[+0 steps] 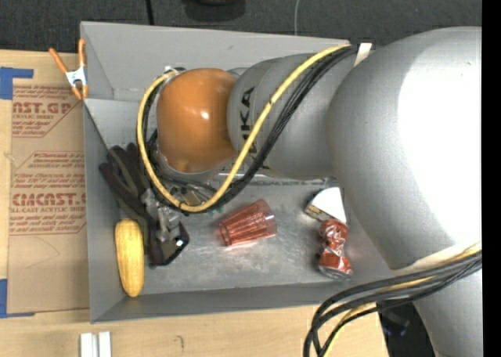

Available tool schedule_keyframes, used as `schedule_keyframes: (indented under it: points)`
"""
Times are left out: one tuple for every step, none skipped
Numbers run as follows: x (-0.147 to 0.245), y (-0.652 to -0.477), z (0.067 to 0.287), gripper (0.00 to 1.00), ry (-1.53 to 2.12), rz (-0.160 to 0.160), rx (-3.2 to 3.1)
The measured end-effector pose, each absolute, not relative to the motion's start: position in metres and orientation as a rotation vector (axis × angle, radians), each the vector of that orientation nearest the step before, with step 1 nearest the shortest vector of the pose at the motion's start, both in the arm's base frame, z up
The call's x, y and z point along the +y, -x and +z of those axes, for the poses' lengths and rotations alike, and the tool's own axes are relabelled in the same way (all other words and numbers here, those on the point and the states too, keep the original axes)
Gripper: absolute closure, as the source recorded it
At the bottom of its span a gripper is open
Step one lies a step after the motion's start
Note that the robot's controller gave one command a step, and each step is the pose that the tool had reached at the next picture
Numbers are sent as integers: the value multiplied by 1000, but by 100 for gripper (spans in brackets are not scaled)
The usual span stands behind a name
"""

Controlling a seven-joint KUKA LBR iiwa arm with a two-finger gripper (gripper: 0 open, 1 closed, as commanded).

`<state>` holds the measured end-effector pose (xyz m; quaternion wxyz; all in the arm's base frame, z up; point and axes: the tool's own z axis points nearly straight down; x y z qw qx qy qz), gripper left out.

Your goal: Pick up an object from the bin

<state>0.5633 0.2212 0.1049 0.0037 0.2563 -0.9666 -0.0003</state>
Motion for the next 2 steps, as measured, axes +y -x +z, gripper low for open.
schedule_keyframes:
  points:
    - [222,-565,127,100,-805,-1,-3037]
    - [223,-566,138,100,-807,-1,-3043]
